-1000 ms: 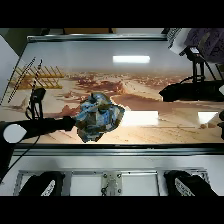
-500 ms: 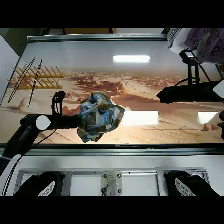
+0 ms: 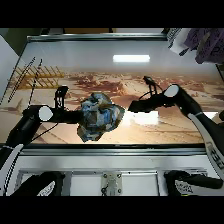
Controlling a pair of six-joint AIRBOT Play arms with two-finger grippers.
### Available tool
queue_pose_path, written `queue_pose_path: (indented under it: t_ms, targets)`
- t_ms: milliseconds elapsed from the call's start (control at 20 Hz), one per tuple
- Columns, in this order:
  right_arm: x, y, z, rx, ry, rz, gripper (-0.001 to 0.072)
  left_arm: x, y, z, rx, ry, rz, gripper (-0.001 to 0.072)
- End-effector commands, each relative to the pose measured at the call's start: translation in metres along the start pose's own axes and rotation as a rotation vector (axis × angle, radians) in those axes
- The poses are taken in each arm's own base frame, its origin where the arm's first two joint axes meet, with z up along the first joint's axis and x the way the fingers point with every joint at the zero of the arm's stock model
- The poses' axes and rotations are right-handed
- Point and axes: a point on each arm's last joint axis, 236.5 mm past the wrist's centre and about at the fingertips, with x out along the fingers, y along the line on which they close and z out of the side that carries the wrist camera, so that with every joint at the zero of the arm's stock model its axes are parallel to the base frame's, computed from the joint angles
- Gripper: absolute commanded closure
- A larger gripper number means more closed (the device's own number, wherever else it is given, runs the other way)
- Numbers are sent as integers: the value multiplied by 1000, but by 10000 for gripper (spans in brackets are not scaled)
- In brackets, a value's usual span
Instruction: Fold the clothes and pants, and hang the long-sleeved shirts on hangers.
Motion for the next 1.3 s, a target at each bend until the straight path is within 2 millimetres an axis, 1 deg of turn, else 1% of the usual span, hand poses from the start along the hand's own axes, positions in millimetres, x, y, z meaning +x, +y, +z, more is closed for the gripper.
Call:
queue_pose_path:
  t_ms: [0, 150, 300, 350, 400, 450, 500, 550, 600, 650, 700, 750, 800, 850, 900, 950, 1000, 1050, 1100, 1150, 1200, 1250]
  targets:
    - [60, 13, 9, 98, -20, 170, 135, -7, -3, 4, 5, -22, -6, 692]
    - [82, 14, 14, 138, -44, 201, 136, -7, -3, 4, 5, -20, -7, 692]
    - [90, 16, 15, 121, -58, 182, 141, -7, -3, 4, 5, -20, -6, 692]
    - [91, 17, 15, 115, -59, 179, 172, -7, -3, 4, 5, -20, -7, 692]
    - [91, 17, 15, 96, -62, 178, 361, -7, -3, 3, 4, -19, -7, 692]
    - [91, 17, 15, 69, -65, 177, 677, -7, -3, 3, 4, -17, -7, 692]
    - [89, 17, 16, 39, -68, 170, 694, -7, -4, 3, -1, -17, -11, 693]
    - [84, 16, 16, -3, -64, 148, 695, -9, -5, 6, -1, -23, -12, 693]
    - [72, 15, 19, -37, -55, 122, 695, -17, -6, 12, 16, -31, -3, 693]
    - [51, 14, 25, -77, -44, 85, 696, -32, -8, 22, 40, -39, 10, 693]
    - [18, 13, 36, -128, -35, 22, 696, -56, -16, 37, 52, -57, 3, 693]
    - [-27, 11, 50, -172, -34, -71, 696, -84, -29, 52, 66, -86, -22, 693]
    - [-76, 11, 63, -190, -48, -174, 696, -119, -49, 69, 91, -131, -59, 693]
    - [-134, 18, 75, -206, -90, -282, 696, -156, -72, 84, 121, -191, -112, 693]
    - [-187, 33, 84, -231, -153, -358, 696, -197, -97, 101, 168, -274, -158, 693]
    - [-239, 57, 90, -253, -245, -407, 696, -237, -121, 115, 224, -364, -192, 694]
    - [-279, 83, 90, -272, -329, -412, 696, -270, -144, 125, 277, -438, -223, 694]
    - [-313, 108, 86, -280, -409, -401, 696, -296, -167, 129, 331, -489, -260, 694]
    - [-339, 126, 76, -291, -469, -395, 697, -317, -190, 127, 391, -513, -294, 693]
    - [-355, 136, 66, -294, -508, -388, 696, -329, -205, 123, 440, -515, -314, 693]
    - [-365, 140, 54, -279, -524, -391, 697, -333, -215, 118, 473, -506, -320, 693]
    - [-372, 135, 38, -248, -515, -414, 696, -330, -216, 113, 492, -484, -306, 694]
